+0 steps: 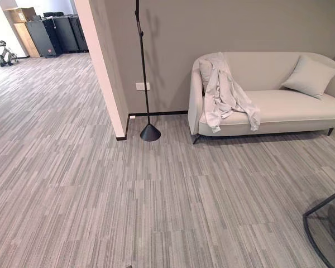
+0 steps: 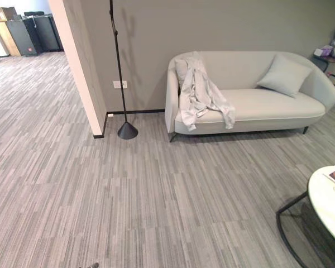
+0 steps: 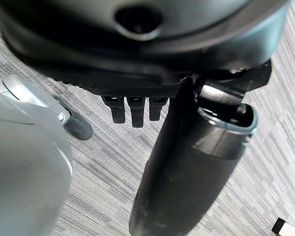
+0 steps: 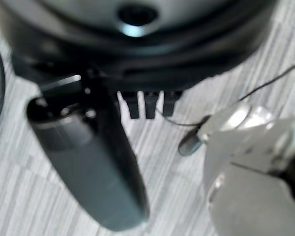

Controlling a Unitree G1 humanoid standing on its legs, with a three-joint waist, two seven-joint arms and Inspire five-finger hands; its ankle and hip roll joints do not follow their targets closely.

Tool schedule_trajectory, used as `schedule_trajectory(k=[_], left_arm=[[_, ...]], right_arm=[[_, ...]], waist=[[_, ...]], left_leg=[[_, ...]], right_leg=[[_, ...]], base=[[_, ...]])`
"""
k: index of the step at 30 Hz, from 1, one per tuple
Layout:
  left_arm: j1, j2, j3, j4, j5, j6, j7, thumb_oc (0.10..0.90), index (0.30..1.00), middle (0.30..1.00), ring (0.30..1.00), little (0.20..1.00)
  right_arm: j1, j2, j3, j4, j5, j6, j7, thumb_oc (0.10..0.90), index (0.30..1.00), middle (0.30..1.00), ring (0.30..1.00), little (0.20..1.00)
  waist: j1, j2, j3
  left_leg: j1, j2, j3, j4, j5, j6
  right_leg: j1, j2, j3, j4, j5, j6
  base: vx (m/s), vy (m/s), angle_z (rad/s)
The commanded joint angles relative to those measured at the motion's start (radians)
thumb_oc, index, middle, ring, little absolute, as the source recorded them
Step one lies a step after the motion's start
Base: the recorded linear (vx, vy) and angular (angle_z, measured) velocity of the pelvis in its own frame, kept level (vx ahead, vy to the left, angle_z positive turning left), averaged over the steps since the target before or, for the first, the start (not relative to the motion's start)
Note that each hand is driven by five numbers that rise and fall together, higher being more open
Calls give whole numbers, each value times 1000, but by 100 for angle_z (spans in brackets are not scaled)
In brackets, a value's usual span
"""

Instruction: Hang the clothes on the sofa on the clothes rack.

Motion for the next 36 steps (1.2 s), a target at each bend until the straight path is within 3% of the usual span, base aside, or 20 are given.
schedule_trajectory(k=[1,6,14,36], left_arm=[[-64,-6,-6,39,50,-41,-24,800,900,900,900,900],[-64,-9,-37,48,100,-45,-19,800,900,900,900,900],[-64,-43,-119,35,166,-38,-43,800,900,900,900,900],[-63,-58,-154,21,187,-40,-40,800,900,900,900,900]], right_arm=[[-61,-24,5,93,-29,-14,9,800,900,900,900,900],[-67,-23,30,83,-62,-17,12,800,900,900,900,900],[-78,-62,43,96,-145,-15,18,800,900,900,900,900],[-75,-95,41,112,-196,-12,14,800,900,900,900,900]], waist=[[3,-21,-14],[-1,-19,-14],[-14,7,-20],[-34,32,-12]], left_leg=[[-3,41,1,-41,40,-55],[3,43,4,-41,37,-56],[19,48,11,-41,33,-56],[32,73,35,-41,37,-75]], right_leg=[[-11,-52,37,-49,106,88],[-8,-49,44,-49,105,87],[0,-45,48,-49,100,84],[0,-28,59,-49,94,78]], base=[[0,0,0],[0,0,0],[14,-3,-5],[11,-21,-4]])
